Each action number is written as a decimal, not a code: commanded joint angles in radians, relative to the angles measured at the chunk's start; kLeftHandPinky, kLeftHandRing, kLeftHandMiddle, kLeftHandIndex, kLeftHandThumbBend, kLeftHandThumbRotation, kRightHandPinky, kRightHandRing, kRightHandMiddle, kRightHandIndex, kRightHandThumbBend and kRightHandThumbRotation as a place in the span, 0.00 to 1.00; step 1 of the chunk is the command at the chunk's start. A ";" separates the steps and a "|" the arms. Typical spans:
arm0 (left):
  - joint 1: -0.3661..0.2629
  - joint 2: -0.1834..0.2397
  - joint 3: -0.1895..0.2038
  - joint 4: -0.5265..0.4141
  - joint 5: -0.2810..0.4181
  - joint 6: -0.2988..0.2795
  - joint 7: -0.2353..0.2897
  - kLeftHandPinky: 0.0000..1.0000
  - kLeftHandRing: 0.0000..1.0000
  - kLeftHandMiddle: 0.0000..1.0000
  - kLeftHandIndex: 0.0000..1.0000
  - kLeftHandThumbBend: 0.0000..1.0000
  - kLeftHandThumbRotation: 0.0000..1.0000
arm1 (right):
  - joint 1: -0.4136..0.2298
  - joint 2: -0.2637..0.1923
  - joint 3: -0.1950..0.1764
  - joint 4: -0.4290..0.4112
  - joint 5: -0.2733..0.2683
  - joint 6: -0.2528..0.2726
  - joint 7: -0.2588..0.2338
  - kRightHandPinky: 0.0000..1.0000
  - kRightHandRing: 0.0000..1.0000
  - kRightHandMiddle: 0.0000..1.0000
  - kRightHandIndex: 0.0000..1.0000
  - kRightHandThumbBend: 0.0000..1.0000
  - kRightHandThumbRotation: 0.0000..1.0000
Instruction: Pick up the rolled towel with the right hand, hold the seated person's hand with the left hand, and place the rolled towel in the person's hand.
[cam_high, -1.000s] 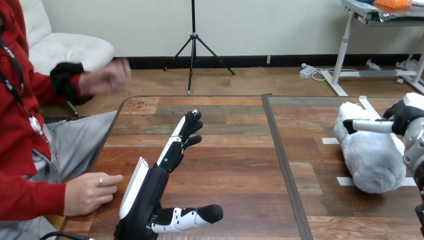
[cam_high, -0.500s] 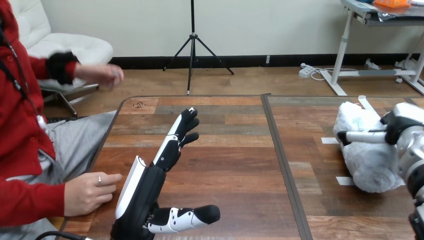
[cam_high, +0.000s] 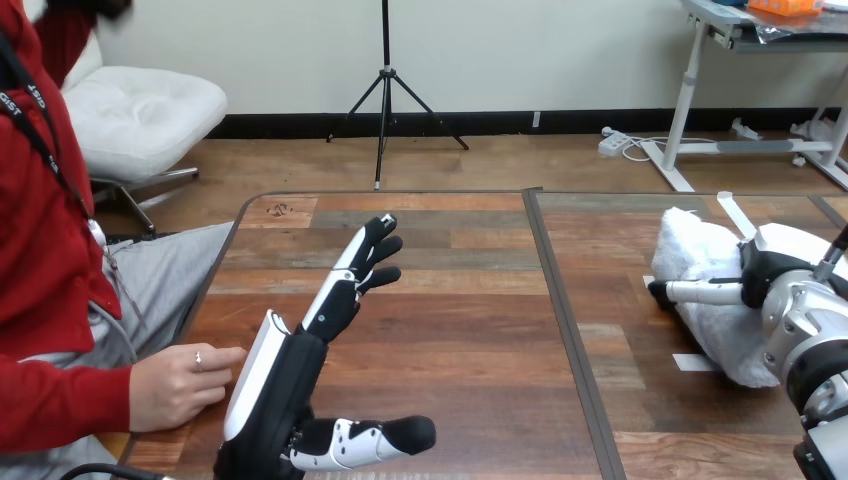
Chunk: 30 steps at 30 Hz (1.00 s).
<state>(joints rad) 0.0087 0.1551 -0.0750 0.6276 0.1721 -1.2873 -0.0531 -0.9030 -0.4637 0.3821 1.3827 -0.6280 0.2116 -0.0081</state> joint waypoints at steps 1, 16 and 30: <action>-0.012 0.005 0.023 -0.069 0.015 0.005 0.011 0.82 0.91 0.95 0.95 1.00 0.71 | 0.023 0.057 -0.047 -0.006 0.051 0.005 -0.059 0.68 0.86 0.88 0.94 1.00 0.65; 0.003 0.003 0.031 -0.094 0.019 0.000 0.010 0.80 0.89 0.94 0.94 1.00 0.71 | 0.077 0.082 -0.117 -0.013 0.133 -0.066 -0.188 0.35 0.48 0.57 0.72 0.92 0.03; 0.004 0.010 0.028 -0.092 0.006 -0.027 0.004 0.81 0.90 0.95 0.94 1.00 0.72 | 0.102 0.084 -0.140 -0.018 0.152 -0.123 -0.225 0.33 0.44 0.49 0.56 0.84 0.00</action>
<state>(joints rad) 0.0430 0.1551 -0.0587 0.5823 0.1769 -1.2887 -0.0527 -0.8271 -0.4259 0.2557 1.3780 -0.4906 0.1136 -0.2408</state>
